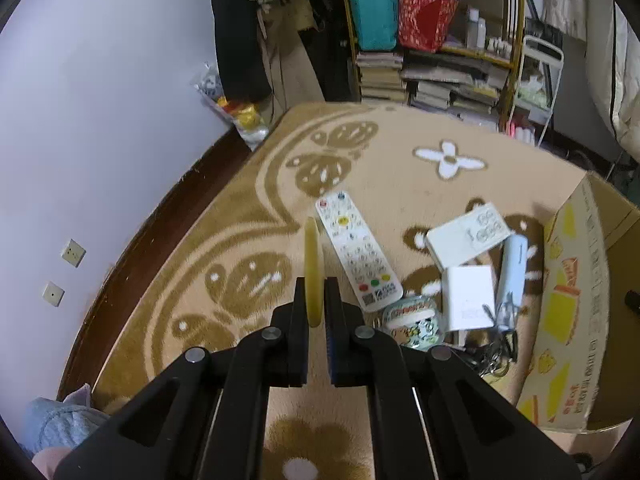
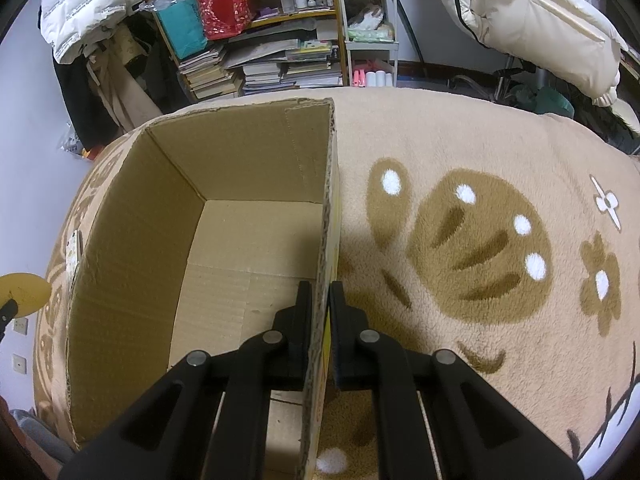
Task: Organize rigid objects
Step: 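Lift the green card with the left tool and drop it into the cardboard box, then move the left tool to the Cheers keychain case and grasp it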
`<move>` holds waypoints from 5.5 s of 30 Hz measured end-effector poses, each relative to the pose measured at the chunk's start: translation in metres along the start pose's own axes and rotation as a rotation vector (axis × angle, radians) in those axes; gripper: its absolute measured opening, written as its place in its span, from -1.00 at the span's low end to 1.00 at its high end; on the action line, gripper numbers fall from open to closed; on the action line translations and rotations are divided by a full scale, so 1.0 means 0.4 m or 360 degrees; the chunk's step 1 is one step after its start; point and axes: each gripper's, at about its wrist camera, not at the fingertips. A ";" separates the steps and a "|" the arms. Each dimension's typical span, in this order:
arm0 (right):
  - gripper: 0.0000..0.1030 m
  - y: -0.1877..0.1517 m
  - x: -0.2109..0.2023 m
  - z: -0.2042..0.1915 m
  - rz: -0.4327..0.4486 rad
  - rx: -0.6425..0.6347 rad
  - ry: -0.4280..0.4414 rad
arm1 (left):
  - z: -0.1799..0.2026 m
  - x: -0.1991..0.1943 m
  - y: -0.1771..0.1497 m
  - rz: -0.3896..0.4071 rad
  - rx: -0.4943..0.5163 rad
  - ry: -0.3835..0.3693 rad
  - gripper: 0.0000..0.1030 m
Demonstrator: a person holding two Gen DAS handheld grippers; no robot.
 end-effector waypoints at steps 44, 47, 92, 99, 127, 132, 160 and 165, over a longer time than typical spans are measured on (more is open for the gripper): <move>-0.86 -0.023 0.009 -0.015 0.0032 -0.0068 -0.0003 | 0.439 -0.376 0.058 0.0513 0.0485 -0.0525 -0.88; -0.86 -0.025 0.008 -0.014 0.0033 -0.0066 0.0000 | 0.469 -0.350 0.038 0.0437 0.0479 -0.0578 -0.88; -0.85 -0.037 0.025 -0.012 0.0003 -0.0068 0.0006 | 0.333 -0.201 0.040 0.0225 0.0409 -0.0419 0.88; -0.85 -0.040 0.024 -0.010 0.0001 -0.0066 0.0007 | 0.294 -0.107 0.022 0.0136 0.0480 -0.0360 0.99; -0.85 -0.052 0.028 -0.020 -0.0020 -0.0107 -0.0027 | 0.161 0.234 -0.068 -0.0417 0.0223 -0.0248 0.99; -0.85 -0.051 0.027 -0.019 -0.0019 -0.0112 -0.0029 | 0.150 0.255 -0.066 -0.0439 0.0179 -0.0204 0.99; -0.85 -0.055 0.031 -0.013 -0.0039 -0.0094 -0.0026 | 0.183 0.237 -0.086 -0.0460 0.0183 -0.0298 0.10; -0.86 -0.050 0.031 -0.018 -0.0042 -0.0108 -0.0041 | 0.175 0.224 -0.087 -0.0454 0.0156 -0.0279 0.09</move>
Point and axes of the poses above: each gripper's, at about its wrist camera, not at the fingertips, and x roughly the way its jaws point, z to its right, y to its top, and after that the axes turned 6 degrees about z, right-handed
